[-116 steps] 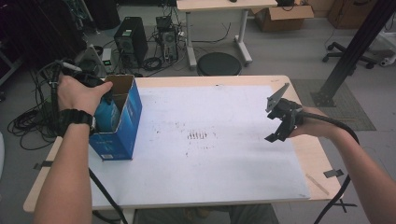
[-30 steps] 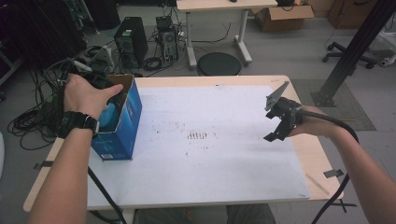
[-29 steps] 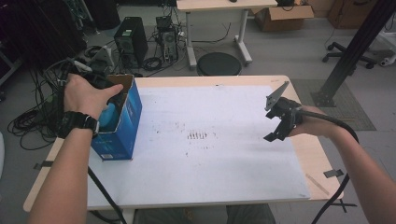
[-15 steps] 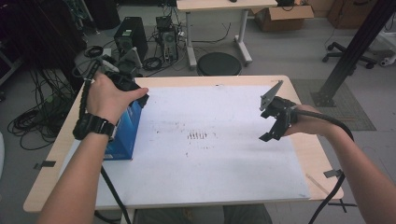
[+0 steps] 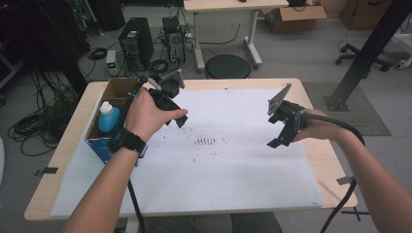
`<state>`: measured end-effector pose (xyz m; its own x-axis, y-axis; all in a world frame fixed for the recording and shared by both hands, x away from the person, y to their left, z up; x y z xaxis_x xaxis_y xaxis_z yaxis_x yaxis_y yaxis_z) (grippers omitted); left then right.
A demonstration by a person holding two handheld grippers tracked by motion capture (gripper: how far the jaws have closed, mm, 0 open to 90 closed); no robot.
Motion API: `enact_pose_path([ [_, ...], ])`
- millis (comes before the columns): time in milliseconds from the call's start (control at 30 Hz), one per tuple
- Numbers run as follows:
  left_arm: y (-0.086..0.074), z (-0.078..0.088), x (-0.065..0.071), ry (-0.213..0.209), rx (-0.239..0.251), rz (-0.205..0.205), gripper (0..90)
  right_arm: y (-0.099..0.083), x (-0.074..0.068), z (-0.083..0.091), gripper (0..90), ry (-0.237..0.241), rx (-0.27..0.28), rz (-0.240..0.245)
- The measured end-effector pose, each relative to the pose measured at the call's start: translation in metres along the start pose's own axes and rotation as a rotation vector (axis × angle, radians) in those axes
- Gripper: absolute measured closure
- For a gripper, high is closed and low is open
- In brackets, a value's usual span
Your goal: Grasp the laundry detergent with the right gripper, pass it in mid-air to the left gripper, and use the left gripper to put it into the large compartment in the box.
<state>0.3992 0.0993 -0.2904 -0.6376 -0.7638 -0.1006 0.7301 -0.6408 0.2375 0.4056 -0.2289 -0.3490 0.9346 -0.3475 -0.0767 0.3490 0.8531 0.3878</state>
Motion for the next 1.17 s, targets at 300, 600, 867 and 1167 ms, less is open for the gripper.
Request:
enact_pose_path([
  [300, 0.001, -0.021, 0.015, -0.047, -0.011, -0.037, 5.0, 0.000, 0.000, 0.001, 3.9, 0.016, 0.009, -0.007],
  [600, -0.002, -0.030, 0.017, -0.076, -0.016, -0.037, 4.9, -0.002, -0.001, 0.000, 3.8, 0.013, 0.005, -0.001],
  [867, -0.003, -0.030, 0.017, -0.090, -0.012, -0.038, 4.9, -0.002, -0.002, 0.000, 3.6, 0.014, 0.004, -0.001],
  [1167, -0.004, -0.030, 0.018, -0.099, -0.011, -0.035, 4.9, -0.003, -0.004, 0.000, 3.1, 0.018, 0.007, 0.000],
])
Point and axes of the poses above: each handheld gripper's, and its own axes: z roughly backward along the jaws, y roughly out of its top, x roughly to its right, the point moved 4 cm from there along -z, roughly forward along the jaws, and after that the axes turned 8 degrees about -z, right-handed, at the moved point
